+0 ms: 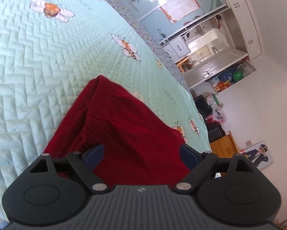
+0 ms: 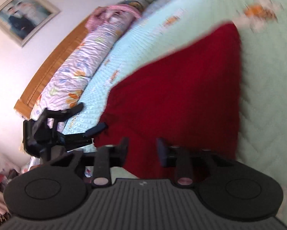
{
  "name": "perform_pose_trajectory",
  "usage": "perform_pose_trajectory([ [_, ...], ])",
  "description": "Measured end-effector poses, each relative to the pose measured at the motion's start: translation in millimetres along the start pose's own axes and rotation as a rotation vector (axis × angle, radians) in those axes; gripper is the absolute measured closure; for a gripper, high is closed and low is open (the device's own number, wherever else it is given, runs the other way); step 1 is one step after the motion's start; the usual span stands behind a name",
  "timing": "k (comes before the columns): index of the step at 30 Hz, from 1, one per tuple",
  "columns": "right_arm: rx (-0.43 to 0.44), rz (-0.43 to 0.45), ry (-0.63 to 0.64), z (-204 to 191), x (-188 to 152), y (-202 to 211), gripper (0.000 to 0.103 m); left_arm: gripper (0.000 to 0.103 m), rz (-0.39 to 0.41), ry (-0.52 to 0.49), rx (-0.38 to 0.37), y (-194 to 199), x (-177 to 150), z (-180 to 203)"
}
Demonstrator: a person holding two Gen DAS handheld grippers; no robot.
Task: Fold clothes
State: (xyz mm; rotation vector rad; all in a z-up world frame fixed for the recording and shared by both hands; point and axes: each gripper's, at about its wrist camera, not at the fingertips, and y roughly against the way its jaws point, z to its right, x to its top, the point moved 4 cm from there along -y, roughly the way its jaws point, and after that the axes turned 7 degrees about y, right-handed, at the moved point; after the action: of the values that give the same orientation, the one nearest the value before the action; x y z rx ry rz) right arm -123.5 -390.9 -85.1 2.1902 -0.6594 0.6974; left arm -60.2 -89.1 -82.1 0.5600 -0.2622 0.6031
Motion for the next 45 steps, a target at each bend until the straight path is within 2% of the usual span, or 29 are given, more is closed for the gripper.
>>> perform_pose_trajectory([
  [1, -0.006, 0.007, 0.013, -2, 0, 1, 0.038, 0.013, 0.005, -0.007, -0.004, 1, -2, 3],
  [2, -0.011, 0.012, 0.019, -3, -1, 3, 0.038, 0.012, 0.005, -0.020, 0.005, 0, -5, 6],
  [5, -0.052, -0.043, 0.025, 4, -10, -11, 0.038, 0.011, -0.033, -0.055, 0.124, -20, -16, 0],
  [9, -0.073, -0.044, 0.000, -4, -5, -12, 0.038, 0.011, -0.013, 0.003, 0.156, -23, -16, -2],
  [11, -0.039, -0.002, -0.008, -14, 0, 0, 0.038, 0.011, 0.003, 0.004, 0.177, -18, -17, 6],
  [13, -0.011, 0.027, -0.001, -20, 1, 10, 0.033, 0.011, 0.018, -0.009, 0.197, -15, -19, 12],
  [15, -0.026, -0.008, -0.021, -15, -6, 8, 0.027, 0.011, 0.013, -0.020, 0.222, -19, -21, 8],
  [17, -0.044, -0.064, -0.073, -3, -18, 0, 0.027, 0.011, 0.014, -0.018, 0.234, -22, -24, 4],
  [20, -0.026, -0.056, -0.131, 2, -24, 3, 0.027, 0.011, 0.021, -0.011, 0.260, -18, -26, 14],
  [25, -0.008, 0.011, -0.071, -15, -16, 24, 0.026, 0.010, -0.005, -0.130, 0.251, -18, -36, 40],
  [27, -0.028, 0.031, -0.046, -15, -15, 26, 0.025, 0.009, -0.043, -0.156, 0.297, -30, -41, 35],
  [29, -0.078, -0.011, -0.065, -4, -20, 17, 0.022, 0.009, -0.082, -0.170, 0.343, -43, -45, 27],
  [32, -0.048, -0.062, -0.116, 5, -28, 7, 0.022, 0.003, -0.086, -0.205, 0.348, -50, -47, 23],
  [38, -0.027, -0.038, -0.135, 4, -23, 21, 0.022, 0.001, -0.103, -0.265, 0.400, -54, -51, 35],
  [42, 0.027, 0.036, -0.146, -2, -17, 36, 0.021, 0.001, -0.082, -0.328, 0.430, -52, -54, 45],
  [45, 0.003, 0.018, -0.165, 10, -23, 34, 0.017, 0.001, -0.108, -0.345, 0.471, -60, -57, 39],
])
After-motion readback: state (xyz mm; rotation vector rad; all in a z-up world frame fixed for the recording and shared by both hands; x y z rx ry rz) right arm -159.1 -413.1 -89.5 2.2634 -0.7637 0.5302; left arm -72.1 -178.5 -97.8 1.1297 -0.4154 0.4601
